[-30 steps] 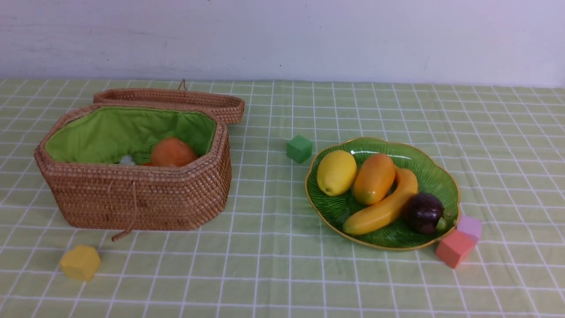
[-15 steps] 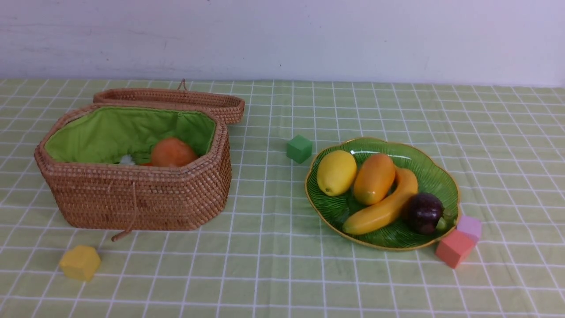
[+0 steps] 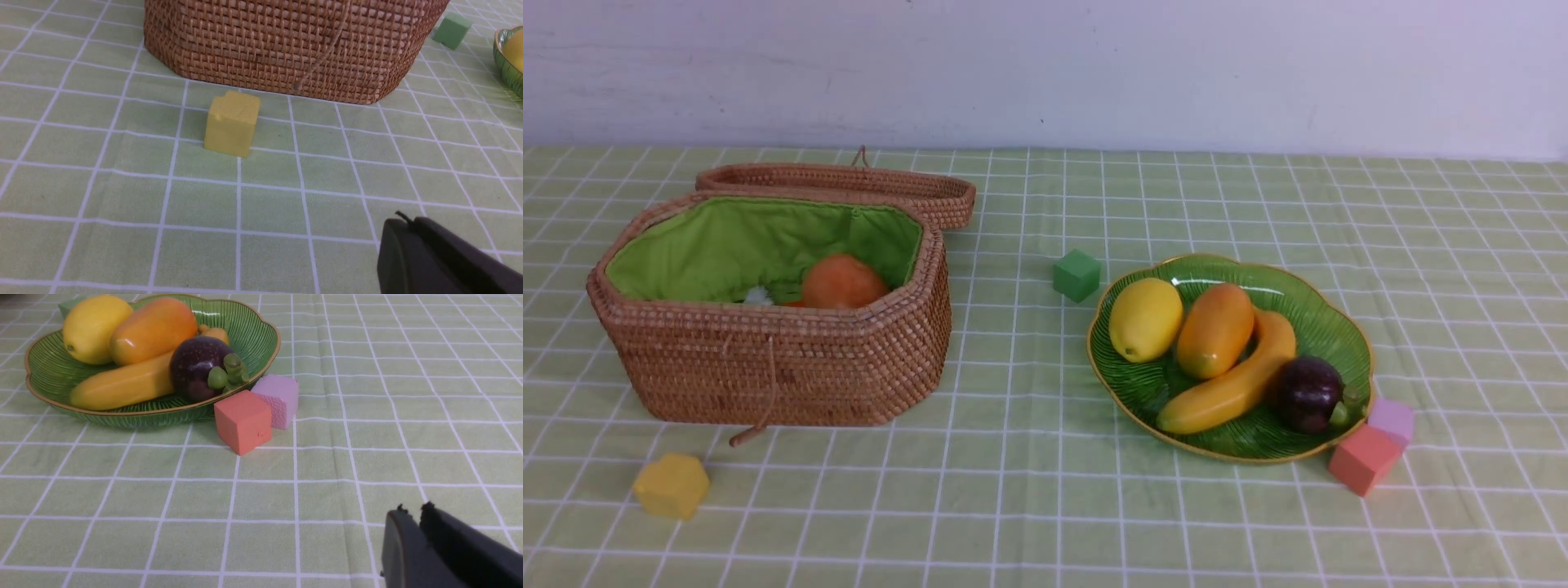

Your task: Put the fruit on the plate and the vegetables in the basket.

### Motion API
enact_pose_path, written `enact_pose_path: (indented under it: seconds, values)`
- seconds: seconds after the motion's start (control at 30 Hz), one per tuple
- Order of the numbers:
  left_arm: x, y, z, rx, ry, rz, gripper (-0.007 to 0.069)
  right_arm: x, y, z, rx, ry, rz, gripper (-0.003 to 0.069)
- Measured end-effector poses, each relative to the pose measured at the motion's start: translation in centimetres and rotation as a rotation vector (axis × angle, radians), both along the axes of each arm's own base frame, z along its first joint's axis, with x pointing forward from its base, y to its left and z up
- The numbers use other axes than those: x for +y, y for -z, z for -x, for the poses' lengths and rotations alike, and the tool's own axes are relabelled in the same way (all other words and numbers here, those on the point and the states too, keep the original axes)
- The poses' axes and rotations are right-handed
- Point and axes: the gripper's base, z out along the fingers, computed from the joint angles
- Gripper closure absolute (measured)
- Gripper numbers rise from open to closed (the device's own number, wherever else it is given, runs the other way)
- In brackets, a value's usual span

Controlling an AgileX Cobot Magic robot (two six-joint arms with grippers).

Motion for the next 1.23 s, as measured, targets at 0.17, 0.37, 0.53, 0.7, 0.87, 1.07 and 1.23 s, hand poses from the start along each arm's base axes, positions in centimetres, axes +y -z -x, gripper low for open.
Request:
enact_pose_path:
  seconds: [0.17,0.37,0.53,0.7,0.87,1.07,1.23]
  values:
    - [0.0,0.0,0.0,0.0,0.0,0.001,0.0637,0.0,0.0,0.0,0.0,0.0,0.0,0.058]
    - [0.0,0.0,0.0,0.0,-0.001,0.001,0.0634,0.0,0.0,0.0,0.0,0.0,0.0,0.0572]
    - [0.0,0.0,0.0,0.0,-0.001,0.001,0.063,0.0,0.0,0.0,0.0,0.0,0.0,0.0566]
    - [0.0,0.0,0.0,0.0,-0.001,0.001,0.0627,0.0,0.0,0.0,0.0,0.0,0.0,0.0562]
    - [0.0,0.0,0.0,0.0,-0.001,0.001,0.0622,0.0,0.0,0.0,0.0,0.0,0.0,0.056]
    - [0.0,0.0,0.0,0.0,-0.001,0.001,0.0617,0.0,0.0,0.0,0.0,0.0,0.0,0.0554]
    - [0.0,0.0,0.0,0.0,-0.001,0.001,0.0612,0.0,0.0,0.0,0.0,0.0,0.0,0.055]
